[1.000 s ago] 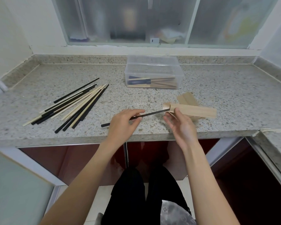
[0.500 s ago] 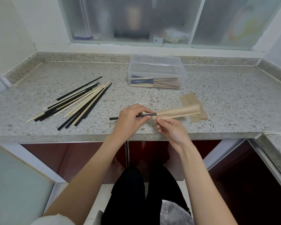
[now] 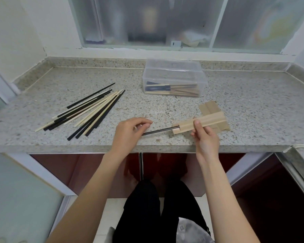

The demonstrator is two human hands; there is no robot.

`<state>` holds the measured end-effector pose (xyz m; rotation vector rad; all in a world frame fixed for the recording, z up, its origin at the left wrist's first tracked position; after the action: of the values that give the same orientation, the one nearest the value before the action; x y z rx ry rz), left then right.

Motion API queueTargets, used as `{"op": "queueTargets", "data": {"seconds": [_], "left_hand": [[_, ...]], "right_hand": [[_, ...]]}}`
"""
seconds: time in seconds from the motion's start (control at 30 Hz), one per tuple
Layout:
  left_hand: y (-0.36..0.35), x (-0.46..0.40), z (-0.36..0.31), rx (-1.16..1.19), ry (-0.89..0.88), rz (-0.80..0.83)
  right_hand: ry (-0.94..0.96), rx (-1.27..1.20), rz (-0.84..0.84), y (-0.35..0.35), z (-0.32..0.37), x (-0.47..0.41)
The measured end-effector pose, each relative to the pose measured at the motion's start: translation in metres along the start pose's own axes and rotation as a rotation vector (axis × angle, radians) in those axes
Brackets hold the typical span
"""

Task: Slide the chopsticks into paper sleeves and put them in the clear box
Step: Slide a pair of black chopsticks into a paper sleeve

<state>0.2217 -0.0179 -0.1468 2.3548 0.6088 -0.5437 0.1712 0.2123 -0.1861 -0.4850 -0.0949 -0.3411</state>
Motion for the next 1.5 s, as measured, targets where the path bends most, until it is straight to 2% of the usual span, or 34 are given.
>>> {"op": "queueTargets", "data": {"seconds": [0.07,0.2,0.4,0.47,0.53,0.67,0.77,0.83,1.07,1.13,1.3,1.5], "left_hand": [[0.005,0.002,0.004,0.042,0.063,-0.009],[0.015,0.010,0.021,-0.044,0.114,0.064],[0.035,0.020,0.044,0.265,0.358,-0.087],[0.036,0.020,0.043,0.304,0.372,-0.104],[0.037,0.018,0.043,0.237,0.337,-0.111],[0.069,-0.001,0.073,-0.168,0.281,-0.275],[0.082,-0.018,0.112,-0.525,0.243,-0.139],[0.084,-0.024,0.123,-0.631,0.233,-0.055],[0.065,-0.032,0.097,-0.670,0.118,0.085],[0.059,-0.033,0.093,-0.626,0.158,0.135],[0.061,-0.043,0.110,-0.532,0.432,0.192],[0.057,-0.043,0.114,-0.435,0.456,0.056]], "right_hand": [[0.002,-0.004,0.009,-0.004,-0.004,0.006],[-0.022,-0.067,-0.021,-0.009,-0.007,0.009],[-0.122,-0.034,0.043,-0.026,-0.024,0.019],[-0.149,-0.001,0.085,-0.035,-0.032,0.026],[-0.156,-0.004,0.079,-0.038,-0.036,0.030],[-0.142,-0.011,0.032,-0.036,-0.036,0.028],[-0.133,0.004,0.023,-0.033,-0.034,0.026],[-0.132,0.006,0.011,-0.032,-0.033,0.025],[-0.135,0.008,0.003,-0.028,-0.035,0.021],[-0.141,0.002,0.010,-0.029,-0.035,0.021],[-0.134,0.006,0.002,-0.028,-0.033,0.021],[-0.132,-0.008,-0.018,-0.026,-0.032,0.020]]}}
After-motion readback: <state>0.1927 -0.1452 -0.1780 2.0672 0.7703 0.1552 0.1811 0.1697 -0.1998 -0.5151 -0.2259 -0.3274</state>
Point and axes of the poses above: each hand's wrist, its own x-axis away from the middle knuckle, its own y-axis out of the back of the hand, z = x × y, the point moved 6 cm from there along -x, towards the middle knuckle, and after that the axes turned 11 degrees about -z, right-handed, at the moved point
